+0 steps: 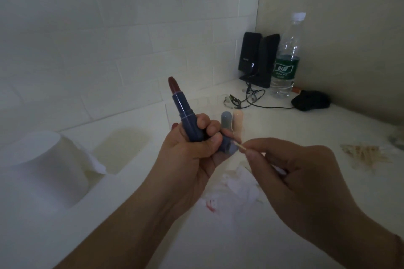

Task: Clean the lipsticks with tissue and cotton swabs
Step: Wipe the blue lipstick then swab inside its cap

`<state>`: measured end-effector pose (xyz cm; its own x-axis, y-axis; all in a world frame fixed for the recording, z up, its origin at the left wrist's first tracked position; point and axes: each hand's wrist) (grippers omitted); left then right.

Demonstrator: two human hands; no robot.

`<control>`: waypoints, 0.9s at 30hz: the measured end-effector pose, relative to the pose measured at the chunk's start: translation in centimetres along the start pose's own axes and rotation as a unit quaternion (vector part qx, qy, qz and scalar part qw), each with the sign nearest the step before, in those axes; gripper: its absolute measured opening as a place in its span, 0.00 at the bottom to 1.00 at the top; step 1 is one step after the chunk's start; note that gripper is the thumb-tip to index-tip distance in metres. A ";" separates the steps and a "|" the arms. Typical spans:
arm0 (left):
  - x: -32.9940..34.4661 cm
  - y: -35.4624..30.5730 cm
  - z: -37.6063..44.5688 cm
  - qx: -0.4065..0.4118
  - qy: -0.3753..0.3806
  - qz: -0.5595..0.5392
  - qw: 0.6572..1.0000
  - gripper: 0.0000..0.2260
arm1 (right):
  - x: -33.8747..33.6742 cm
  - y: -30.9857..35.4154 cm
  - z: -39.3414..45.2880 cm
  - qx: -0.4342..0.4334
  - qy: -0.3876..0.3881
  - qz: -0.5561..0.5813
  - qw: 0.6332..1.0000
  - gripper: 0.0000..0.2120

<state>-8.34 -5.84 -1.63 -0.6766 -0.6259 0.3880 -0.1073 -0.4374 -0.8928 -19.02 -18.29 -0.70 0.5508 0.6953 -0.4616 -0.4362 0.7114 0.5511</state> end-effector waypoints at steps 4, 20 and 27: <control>0.0 0.0 0.1 0.000 -0.003 -0.003 1.000 0.13 | 0.1 -0.1 0.1 -0.010 0.003 -0.052 0.999 0.05; -0.2 0.4 0.1 0.036 0.005 0.085 0.996 0.11 | -0.1 -0.2 0.0 0.007 0.038 -0.009 0.999 0.07; -0.2 0.5 0.1 0.048 -0.016 0.110 0.993 0.11 | 0.4 -0.3 -0.5 0.018 0.054 -0.102 0.993 0.06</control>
<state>-8.21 -6.02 -2.11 -0.6530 -0.7318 0.1952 0.1110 -0.3474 -0.9311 -19.02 -18.18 -1.35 0.5445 0.5462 -0.6366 -0.2967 0.8353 0.4628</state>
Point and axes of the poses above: each hand's wrist, its own z-axis towards the middle knuckle, its own x-axis out of the palm, y = z × x, and after that the axes turned 15 degrees about z, right-handed
